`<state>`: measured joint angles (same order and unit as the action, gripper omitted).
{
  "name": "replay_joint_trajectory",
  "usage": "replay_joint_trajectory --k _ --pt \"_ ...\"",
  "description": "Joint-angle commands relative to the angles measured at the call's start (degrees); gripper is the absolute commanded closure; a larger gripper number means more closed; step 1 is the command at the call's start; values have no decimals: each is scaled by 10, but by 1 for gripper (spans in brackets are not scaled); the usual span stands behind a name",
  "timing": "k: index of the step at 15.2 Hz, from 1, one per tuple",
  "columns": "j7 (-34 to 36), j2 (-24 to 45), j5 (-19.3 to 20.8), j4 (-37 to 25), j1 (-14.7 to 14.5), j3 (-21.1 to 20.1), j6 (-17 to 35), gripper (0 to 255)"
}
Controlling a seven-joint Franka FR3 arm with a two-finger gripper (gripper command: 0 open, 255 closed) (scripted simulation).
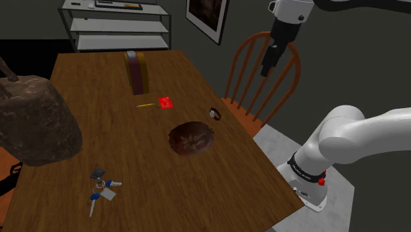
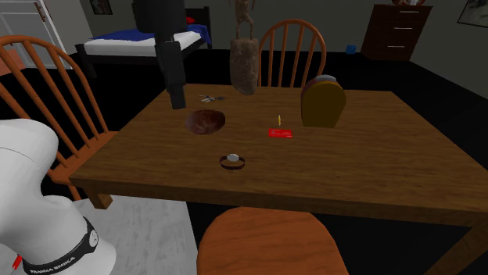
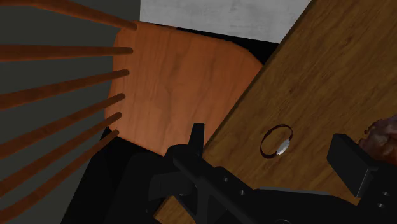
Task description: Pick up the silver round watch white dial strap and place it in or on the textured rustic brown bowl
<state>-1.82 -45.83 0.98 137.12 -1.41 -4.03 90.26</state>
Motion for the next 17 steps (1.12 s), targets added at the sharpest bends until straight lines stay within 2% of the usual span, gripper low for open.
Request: replay_joint_trajectory --k 1,9,17 --pt "0 0 0 0 0 0 0 0" --pt "52 81 -30 73 -14 -46 157 0" --pt "107 219 -41 94 -21 -95 318 0"
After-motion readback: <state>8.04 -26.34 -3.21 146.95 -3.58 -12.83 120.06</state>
